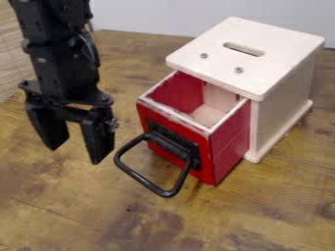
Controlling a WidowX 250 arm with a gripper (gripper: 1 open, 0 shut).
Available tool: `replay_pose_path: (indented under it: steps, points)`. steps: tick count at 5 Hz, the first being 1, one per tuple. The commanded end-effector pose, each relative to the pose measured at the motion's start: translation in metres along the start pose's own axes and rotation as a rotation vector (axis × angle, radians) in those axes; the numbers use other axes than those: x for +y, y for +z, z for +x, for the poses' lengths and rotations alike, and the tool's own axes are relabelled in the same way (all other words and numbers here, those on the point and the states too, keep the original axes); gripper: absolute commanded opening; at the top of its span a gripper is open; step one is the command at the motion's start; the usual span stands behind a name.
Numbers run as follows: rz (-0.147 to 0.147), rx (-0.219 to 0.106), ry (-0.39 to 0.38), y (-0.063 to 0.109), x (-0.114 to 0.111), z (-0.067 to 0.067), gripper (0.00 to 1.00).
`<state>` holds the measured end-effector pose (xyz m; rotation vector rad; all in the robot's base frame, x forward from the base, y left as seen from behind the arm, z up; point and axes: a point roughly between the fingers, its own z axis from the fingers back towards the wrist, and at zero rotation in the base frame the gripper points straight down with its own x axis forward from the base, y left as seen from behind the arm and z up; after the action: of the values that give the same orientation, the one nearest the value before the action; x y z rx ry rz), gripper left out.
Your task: Close the drawer
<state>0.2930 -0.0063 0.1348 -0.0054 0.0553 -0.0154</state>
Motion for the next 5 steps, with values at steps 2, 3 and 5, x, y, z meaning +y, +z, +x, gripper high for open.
replay_pose_path:
  steps: [2, 3, 5]
  points:
    - [0.038, 0.008, -0.157, -0.018, -0.002, 0.010, 1.00]
    - [0.056, 0.003, -0.195, -0.023, -0.005, 0.015, 1.00]
    - [0.083, -0.012, -0.233, -0.033, -0.006, 0.023, 1.00]
